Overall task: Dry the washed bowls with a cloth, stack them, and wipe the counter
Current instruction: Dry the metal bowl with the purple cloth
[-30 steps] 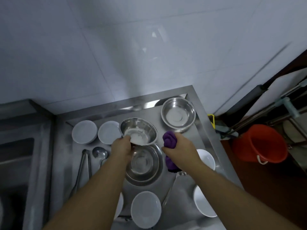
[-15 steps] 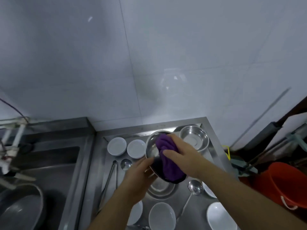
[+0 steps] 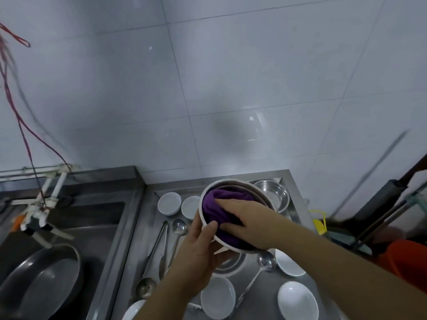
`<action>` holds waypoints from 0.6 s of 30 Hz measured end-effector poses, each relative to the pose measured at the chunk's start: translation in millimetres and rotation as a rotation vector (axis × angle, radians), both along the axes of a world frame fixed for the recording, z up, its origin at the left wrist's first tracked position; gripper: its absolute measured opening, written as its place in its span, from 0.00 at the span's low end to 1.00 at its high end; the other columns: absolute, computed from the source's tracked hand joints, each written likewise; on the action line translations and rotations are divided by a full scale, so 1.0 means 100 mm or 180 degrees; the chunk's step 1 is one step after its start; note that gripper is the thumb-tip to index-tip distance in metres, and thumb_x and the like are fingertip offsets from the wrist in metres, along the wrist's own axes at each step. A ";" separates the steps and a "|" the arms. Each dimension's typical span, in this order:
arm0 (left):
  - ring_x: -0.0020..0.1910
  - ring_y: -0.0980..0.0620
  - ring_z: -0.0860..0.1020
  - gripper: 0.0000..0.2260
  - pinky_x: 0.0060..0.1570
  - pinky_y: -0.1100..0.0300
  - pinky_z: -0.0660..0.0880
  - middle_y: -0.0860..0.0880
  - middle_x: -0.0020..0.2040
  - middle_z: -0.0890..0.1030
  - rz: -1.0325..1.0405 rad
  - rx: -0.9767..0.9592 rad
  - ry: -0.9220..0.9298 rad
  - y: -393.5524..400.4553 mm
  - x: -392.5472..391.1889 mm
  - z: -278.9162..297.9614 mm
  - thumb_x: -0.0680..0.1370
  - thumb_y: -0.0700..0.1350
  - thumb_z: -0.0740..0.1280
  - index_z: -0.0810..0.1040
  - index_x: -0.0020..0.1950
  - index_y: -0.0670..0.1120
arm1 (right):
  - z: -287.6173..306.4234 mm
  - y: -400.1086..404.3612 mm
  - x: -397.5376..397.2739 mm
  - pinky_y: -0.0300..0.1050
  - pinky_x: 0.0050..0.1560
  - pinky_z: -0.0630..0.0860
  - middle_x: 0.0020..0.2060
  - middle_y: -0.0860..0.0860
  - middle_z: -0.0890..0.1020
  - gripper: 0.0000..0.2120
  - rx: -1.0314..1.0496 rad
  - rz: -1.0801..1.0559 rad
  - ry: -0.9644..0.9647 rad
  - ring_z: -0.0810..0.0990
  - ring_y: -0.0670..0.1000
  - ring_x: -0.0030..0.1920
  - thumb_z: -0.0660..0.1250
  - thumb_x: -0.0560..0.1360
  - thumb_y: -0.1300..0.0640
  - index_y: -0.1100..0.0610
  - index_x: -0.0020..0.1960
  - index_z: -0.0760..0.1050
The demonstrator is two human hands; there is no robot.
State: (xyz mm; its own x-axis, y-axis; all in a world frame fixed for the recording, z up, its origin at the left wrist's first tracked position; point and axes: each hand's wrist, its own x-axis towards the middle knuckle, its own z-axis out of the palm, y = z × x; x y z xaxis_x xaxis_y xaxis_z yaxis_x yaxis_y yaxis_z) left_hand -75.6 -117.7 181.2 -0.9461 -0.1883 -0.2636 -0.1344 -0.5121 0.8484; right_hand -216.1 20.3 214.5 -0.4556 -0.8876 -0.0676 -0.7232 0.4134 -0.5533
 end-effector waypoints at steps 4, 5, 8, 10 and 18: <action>0.63 0.36 0.83 0.27 0.55 0.38 0.83 0.43 0.67 0.83 0.0140 -0.0247 0.0064 0.22 0.03 0.05 0.76 0.55 0.75 0.72 0.74 0.66 | 0.02 0.03 -0.12 0.46 0.74 0.66 0.78 0.48 0.72 0.28 0.0070 -0.0158 0.0571 0.71 0.51 0.76 0.62 0.85 0.46 0.48 0.82 0.62; 0.63 0.37 0.83 0.27 0.55 0.38 0.83 0.45 0.67 0.83 0.0164 -0.0308 0.0093 0.25 0.04 0.07 0.77 0.55 0.74 0.71 0.75 0.67 | 0.04 0.02 -0.14 0.49 0.73 0.69 0.76 0.49 0.74 0.26 0.0017 -0.0225 0.0678 0.73 0.52 0.74 0.63 0.85 0.47 0.49 0.81 0.64; 0.63 0.39 0.84 0.28 0.54 0.38 0.83 0.46 0.66 0.84 0.0439 -0.0378 0.0205 0.28 0.04 0.15 0.78 0.51 0.73 0.70 0.76 0.67 | 0.13 -0.07 -0.12 0.54 0.61 0.77 0.65 0.52 0.81 0.18 -0.0038 -0.0534 0.0901 0.79 0.57 0.63 0.61 0.84 0.50 0.52 0.72 0.69; 0.63 0.40 0.84 0.28 0.53 0.39 0.83 0.46 0.66 0.84 0.0588 -0.0468 0.0384 0.26 0.01 0.23 0.80 0.47 0.71 0.68 0.77 0.65 | 0.20 -0.17 -0.11 0.54 0.52 0.77 0.57 0.54 0.82 0.13 0.0032 -0.0858 0.0938 0.81 0.59 0.56 0.60 0.84 0.50 0.53 0.66 0.70; 0.67 0.44 0.82 0.36 0.60 0.36 0.81 0.50 0.69 0.82 0.0499 -0.0993 0.0659 -0.06 -0.08 0.44 0.76 0.48 0.75 0.65 0.75 0.76 | 0.62 -0.38 -0.07 0.47 0.42 0.72 0.46 0.55 0.82 0.16 0.0586 -0.1380 -0.0379 0.80 0.56 0.47 0.60 0.82 0.46 0.57 0.52 0.79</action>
State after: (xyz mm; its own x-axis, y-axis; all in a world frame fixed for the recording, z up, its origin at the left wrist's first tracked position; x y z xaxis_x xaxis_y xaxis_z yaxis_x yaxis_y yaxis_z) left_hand -83.8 -124.1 224.8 -0.9266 -0.3753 0.0222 0.1149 -0.2265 0.9672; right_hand -223.4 -17.7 276.1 -0.7605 -0.5861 -0.2797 -0.3988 0.7614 -0.5111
